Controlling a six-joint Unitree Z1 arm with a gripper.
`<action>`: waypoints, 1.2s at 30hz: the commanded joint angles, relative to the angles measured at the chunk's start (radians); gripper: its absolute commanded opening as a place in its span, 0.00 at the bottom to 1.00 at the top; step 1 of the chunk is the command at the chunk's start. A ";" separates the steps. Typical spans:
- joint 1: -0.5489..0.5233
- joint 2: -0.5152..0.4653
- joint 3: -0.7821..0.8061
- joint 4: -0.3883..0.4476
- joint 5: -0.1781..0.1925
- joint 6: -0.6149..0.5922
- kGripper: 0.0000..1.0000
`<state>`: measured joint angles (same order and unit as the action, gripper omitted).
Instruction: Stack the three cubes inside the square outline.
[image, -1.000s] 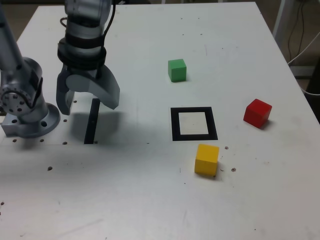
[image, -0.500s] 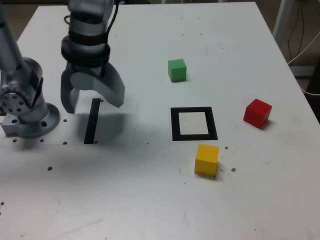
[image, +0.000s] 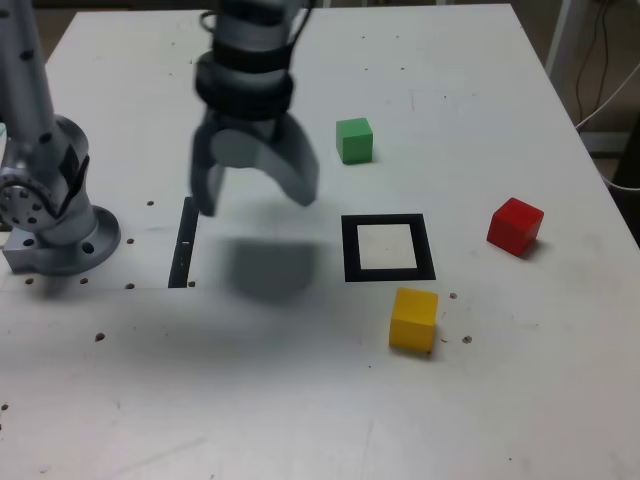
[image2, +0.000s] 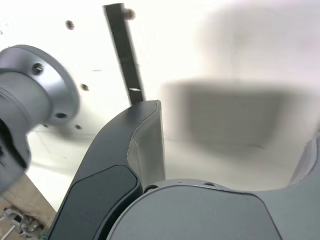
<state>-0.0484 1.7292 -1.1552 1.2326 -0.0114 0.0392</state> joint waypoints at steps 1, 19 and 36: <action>-0.002 0.028 -0.048 0.027 -0.003 -0.002 0.99; -0.004 0.321 -0.580 0.255 0.003 0.019 0.99; -0.004 0.604 -1.102 0.399 0.006 0.073 0.99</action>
<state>-0.0506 2.3138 -2.2053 1.6153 -0.0048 0.1086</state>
